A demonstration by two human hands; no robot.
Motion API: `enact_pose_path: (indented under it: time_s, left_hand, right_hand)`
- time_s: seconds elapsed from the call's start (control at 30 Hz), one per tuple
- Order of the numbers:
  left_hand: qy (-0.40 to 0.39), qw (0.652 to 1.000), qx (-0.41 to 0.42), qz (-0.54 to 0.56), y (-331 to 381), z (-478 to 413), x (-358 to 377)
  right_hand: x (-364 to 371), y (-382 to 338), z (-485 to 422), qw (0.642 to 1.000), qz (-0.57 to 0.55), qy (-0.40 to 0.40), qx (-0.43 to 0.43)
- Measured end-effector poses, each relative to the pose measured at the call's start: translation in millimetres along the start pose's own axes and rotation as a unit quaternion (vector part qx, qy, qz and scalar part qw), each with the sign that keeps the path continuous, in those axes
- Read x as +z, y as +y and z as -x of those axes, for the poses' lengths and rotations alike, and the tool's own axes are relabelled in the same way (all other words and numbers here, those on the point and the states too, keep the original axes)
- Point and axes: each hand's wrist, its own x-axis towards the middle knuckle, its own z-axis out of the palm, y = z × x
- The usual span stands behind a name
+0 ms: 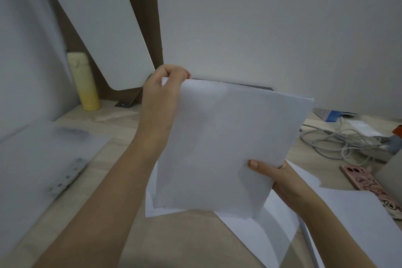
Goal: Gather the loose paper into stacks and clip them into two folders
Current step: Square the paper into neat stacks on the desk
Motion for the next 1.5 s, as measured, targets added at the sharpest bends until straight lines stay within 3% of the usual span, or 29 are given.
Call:
enact_pose_path:
  time_s: [0.2,0.33,0.7,0.87,1.0,1.1,1.23,1.37,1.5]
  left_hand:
    - [0.028,0.998,0.018,0.044,-11,12,-5]
    - [0.004,0.993,0.011,0.118,-22,19,-9]
    - [-0.031,0.993,-0.077,0.085,-58,53,-12]
    - [-0.016,0.994,-0.043,0.096,-52,51,-12]
    - [-0.013,0.993,-0.075,0.087,-72,71,-19]
    - [0.01,0.987,-0.138,0.076,-95,91,-15]
    - [0.033,0.986,-0.152,0.058,-95,94,-3]
    - [0.001,0.984,-0.177,0.01,-87,96,18]
    - [-0.093,0.969,-0.226,0.016,-84,112,51]
  right_hand:
    - [0,11,3,0.999,-0.006,0.018,0.036]
    - [2,11,3,0.999,-0.018,0.016,0.03]
    - [0,10,5,0.999,-0.039,0.017,0.01]
    - [-1,-4,3,0.997,-0.053,0.041,-0.032]
    - [-6,6,8,1.0,-0.017,0.024,0.006]
    - [1,25,15,0.997,-0.025,0.057,0.045]
    - [3,21,11,0.987,0.017,0.15,0.052]
    - [-22,6,15,0.969,0.087,0.227,0.035]
    - [-64,8,40,0.95,0.172,0.257,0.041]
